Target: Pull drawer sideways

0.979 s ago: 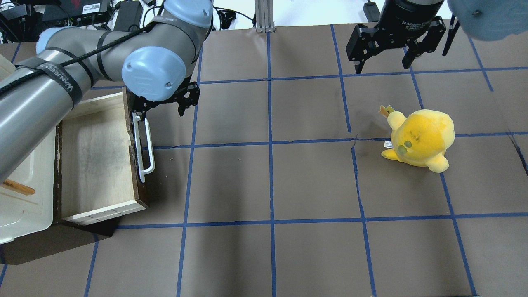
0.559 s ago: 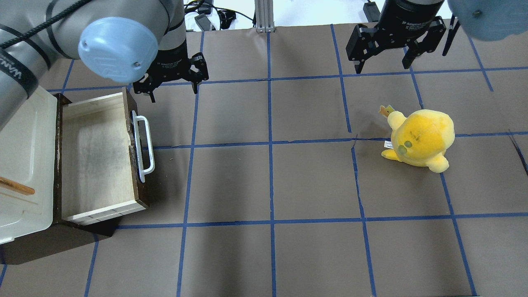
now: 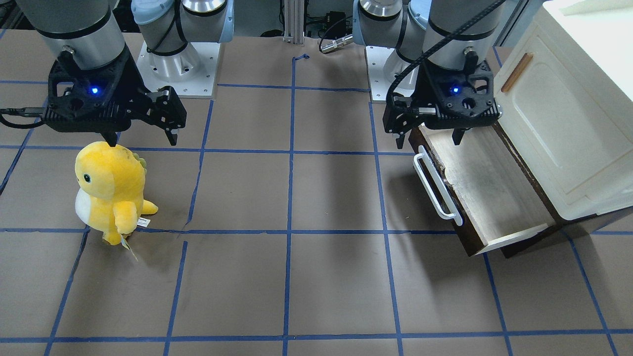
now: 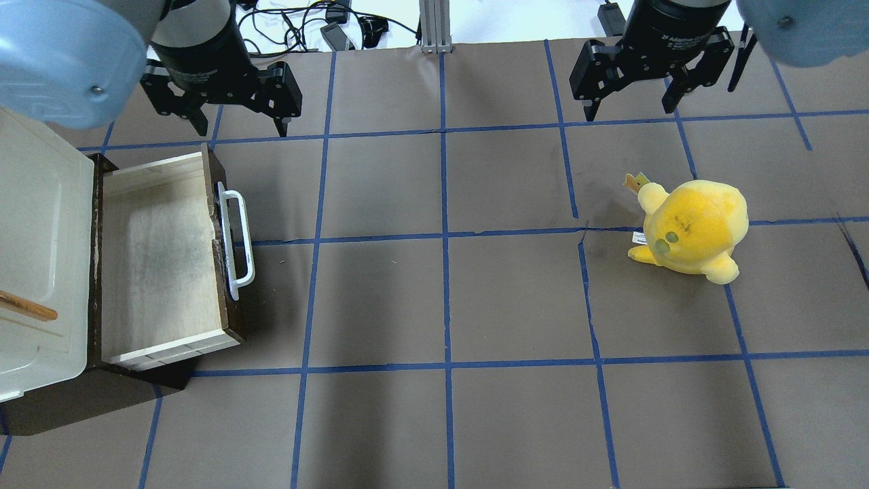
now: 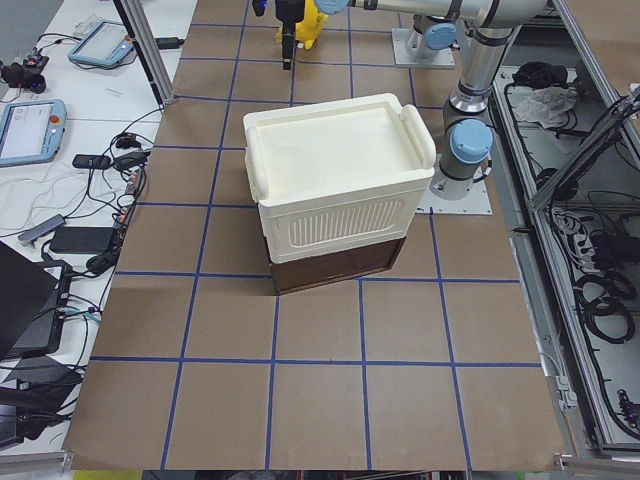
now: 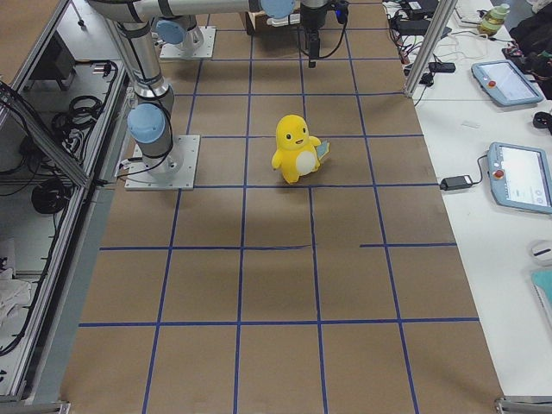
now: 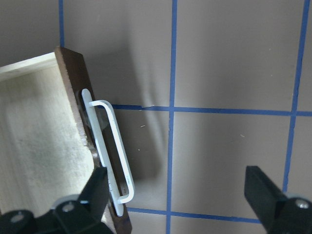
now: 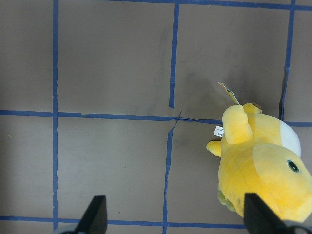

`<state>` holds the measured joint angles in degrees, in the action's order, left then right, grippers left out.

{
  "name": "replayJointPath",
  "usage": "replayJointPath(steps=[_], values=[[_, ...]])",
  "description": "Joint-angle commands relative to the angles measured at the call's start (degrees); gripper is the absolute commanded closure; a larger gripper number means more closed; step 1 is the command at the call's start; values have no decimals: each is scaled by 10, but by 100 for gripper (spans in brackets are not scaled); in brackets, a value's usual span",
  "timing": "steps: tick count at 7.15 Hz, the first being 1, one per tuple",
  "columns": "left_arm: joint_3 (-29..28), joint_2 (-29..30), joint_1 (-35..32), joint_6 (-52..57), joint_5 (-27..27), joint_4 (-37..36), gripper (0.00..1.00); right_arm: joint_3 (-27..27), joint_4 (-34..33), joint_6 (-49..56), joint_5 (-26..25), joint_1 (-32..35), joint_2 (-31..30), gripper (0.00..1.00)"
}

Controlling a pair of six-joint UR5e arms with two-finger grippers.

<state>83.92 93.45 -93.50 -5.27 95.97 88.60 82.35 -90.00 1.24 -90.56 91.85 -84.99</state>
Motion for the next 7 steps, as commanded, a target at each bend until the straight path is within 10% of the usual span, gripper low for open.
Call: replayJointPath(steps=[1, 7], values=[[12, -27, 66, 70, -58, 20, 0, 0, 0, 0, -1, 0, 0, 0], [69, -69, 67, 89, -52, 15, 0, 0, 0, 0, 0, 0, 0, 0]])
